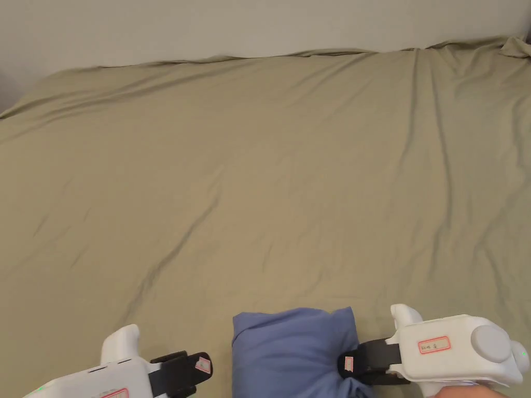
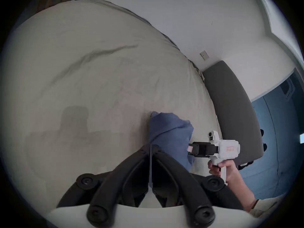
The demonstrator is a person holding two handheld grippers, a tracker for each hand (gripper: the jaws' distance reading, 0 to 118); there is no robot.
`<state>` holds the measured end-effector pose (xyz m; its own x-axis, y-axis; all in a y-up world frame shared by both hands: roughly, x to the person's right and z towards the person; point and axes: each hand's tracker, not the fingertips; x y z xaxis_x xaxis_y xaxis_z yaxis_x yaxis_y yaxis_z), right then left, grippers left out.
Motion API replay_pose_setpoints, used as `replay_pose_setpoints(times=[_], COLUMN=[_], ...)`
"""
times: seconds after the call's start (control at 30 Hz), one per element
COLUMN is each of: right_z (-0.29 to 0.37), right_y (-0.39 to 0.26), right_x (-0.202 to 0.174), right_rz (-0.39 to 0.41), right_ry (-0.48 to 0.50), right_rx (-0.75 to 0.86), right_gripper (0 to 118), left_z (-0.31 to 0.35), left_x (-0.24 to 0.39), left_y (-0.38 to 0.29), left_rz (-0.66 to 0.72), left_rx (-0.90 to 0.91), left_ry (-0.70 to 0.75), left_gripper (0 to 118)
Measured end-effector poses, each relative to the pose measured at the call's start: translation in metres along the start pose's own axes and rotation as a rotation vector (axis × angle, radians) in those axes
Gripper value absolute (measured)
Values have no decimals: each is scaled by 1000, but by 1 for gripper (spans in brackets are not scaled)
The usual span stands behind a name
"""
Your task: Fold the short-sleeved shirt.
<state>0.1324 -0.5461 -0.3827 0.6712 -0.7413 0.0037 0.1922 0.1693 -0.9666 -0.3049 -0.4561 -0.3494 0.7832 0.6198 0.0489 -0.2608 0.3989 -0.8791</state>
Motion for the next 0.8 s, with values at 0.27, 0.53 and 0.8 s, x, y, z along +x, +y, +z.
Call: replay_pose_setpoints(times=[0.27, 0.53, 0.8], right_z=[0, 0, 0], right_y=[-3, 0, 1], right_x=[5, 6, 9], right_rz=[-25, -26, -28], right_ry=[30, 42, 51], right_rx=[13, -2, -8], right_gripper=[2, 2, 2], left_z=[-41, -35, -96], left_x=[8, -11, 30], left_y=[2, 5, -11], left_rz=[-28, 64, -157], left_rx=[-30, 17, -187], left_ry=[-181, -328, -174], left_gripper=[39, 118, 118])
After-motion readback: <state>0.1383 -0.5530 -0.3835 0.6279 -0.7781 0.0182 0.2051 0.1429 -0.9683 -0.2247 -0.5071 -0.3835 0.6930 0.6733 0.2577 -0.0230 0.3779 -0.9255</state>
